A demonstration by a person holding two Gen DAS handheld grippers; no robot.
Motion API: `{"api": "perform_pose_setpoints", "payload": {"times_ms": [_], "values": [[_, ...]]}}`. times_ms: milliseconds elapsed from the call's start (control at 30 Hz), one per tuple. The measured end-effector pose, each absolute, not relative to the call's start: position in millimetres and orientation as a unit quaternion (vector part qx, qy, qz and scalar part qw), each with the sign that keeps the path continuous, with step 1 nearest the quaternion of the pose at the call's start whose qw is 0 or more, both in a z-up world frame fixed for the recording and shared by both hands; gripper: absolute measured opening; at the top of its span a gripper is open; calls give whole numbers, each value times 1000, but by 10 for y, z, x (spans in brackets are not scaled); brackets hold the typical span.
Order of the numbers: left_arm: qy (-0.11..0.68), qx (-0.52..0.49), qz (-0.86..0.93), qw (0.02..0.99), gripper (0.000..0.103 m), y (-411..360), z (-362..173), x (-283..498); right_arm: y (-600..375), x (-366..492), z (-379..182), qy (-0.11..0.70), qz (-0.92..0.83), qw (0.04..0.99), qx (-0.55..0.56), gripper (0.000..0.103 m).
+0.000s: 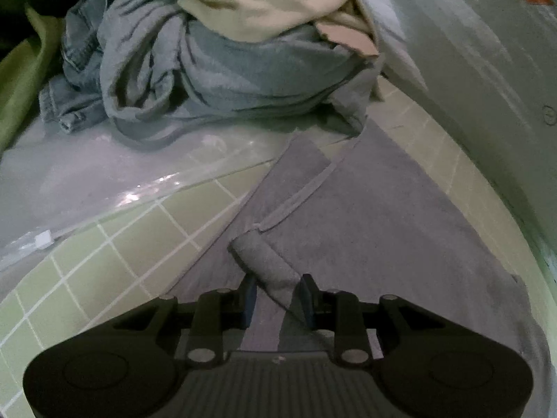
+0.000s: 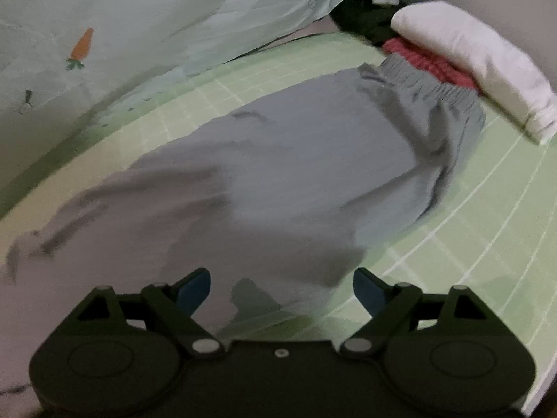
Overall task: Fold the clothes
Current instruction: 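Grasp the leg edge with the left gripper while the right gripper grasps the waistband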
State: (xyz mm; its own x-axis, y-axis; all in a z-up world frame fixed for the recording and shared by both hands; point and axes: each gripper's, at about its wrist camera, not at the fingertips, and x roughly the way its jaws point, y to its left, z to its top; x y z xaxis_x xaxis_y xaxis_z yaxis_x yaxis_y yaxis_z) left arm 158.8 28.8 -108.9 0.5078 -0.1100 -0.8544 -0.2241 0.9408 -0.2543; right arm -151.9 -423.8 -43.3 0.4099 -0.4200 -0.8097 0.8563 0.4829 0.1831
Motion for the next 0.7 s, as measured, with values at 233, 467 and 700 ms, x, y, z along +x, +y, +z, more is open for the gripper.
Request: {"api": "perform_pose_setpoints", "payload": {"times_ms": [233, 467, 700], "values": [[490, -149, 28, 859, 31, 222, -1049, 1704, -4184, -1403, -450, 359, -395, 774, 341, 82], [484, -106, 15, 868, 13, 74, -1004, 1728, -4220, -1377, -457, 361, -391, 772, 347, 17], [485, -99, 10, 869, 3, 21, -967, 1784, -4240, -1389, -401, 344, -395, 780, 341, 5]]}}
